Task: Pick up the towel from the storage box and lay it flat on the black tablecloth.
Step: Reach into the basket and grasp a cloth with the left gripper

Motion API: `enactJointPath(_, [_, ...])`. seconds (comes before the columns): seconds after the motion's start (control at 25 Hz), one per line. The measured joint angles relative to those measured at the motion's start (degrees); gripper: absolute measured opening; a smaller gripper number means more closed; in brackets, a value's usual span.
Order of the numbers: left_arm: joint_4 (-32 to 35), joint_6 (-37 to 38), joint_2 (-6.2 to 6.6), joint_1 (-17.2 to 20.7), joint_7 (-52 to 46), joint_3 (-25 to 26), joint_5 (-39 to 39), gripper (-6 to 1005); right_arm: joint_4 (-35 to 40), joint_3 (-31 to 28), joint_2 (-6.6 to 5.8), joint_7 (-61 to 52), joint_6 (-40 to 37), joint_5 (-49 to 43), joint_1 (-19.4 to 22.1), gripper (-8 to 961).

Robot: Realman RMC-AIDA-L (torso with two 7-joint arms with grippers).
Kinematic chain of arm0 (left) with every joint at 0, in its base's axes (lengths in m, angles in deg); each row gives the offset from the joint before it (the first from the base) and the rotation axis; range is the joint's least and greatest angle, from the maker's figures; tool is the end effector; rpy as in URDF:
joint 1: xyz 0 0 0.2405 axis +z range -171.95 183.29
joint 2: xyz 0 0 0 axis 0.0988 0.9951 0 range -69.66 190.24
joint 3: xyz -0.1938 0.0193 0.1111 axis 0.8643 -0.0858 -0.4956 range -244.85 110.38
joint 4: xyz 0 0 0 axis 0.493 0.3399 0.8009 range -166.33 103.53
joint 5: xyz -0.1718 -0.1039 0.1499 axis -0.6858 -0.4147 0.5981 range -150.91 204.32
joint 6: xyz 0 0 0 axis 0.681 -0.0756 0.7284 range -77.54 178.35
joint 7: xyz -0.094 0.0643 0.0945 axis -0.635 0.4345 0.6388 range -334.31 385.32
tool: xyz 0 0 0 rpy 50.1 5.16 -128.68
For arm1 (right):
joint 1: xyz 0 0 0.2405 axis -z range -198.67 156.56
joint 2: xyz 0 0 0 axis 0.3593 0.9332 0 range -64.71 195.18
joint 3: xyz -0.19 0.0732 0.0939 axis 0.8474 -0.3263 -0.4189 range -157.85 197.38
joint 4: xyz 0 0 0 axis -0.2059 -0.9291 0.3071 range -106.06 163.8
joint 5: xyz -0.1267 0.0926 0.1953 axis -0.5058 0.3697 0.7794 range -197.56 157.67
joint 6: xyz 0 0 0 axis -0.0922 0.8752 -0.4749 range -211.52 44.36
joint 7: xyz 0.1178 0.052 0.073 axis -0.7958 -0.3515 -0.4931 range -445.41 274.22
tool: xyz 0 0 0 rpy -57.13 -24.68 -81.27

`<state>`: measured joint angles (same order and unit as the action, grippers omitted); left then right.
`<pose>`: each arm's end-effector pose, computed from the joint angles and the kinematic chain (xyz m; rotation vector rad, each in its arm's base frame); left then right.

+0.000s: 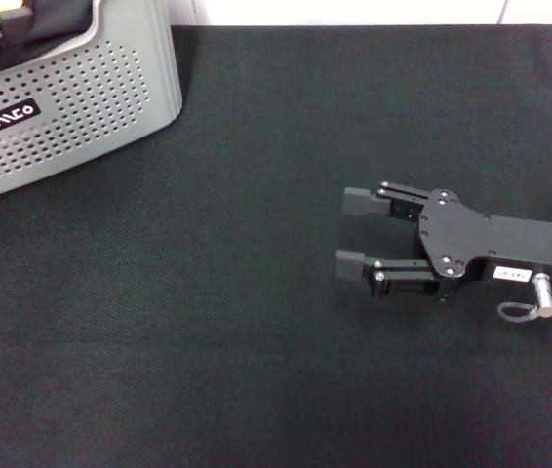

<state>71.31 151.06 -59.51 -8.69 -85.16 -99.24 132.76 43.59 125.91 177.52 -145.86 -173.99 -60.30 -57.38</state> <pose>-0.1778 0.2919 0.2364 -2.3276 -0.3692 -0.4554 0.2006 0.3201 -0.0547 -2.8353 0.4370 1.2312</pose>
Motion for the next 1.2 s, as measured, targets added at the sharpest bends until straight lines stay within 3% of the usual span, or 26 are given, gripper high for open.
enactJointPath(0.12, [7.17,-1.37,-0.25,0.17,-0.67,-0.1,6.5,782,-0.06,-1.31,0.36,0.64,1.09,0.0,0.91,854])
enactJointPath(0.24, [8.54,-4.79,-0.22,0.18,-0.79,0.03,11.34,774,-0.05,-2.72,0.62,1.05,1.23,-0.12,1.41,854])
enactJointPath(0.44, [6.04,-10.98,-0.21,0.68,0.36,0.07,16.15,768,-0.05,-2.94,0.83,1.21,1.34,-0.12,1.61,853])
enactJointPath(0.76, [-0.91,-17.26,-0.49,0.62,3.4,-0.98,17.41,743,0.11,-2.97,1.12,1.32,2.77,-0.09,1.28,854])
enactJointPath(1.2, [-4.2,-29.65,-0.48,2.23,4.5,-11.63,17.63,708,-0.01,-3.11,1.29,2.07,3.6,0.3,1.41,854])
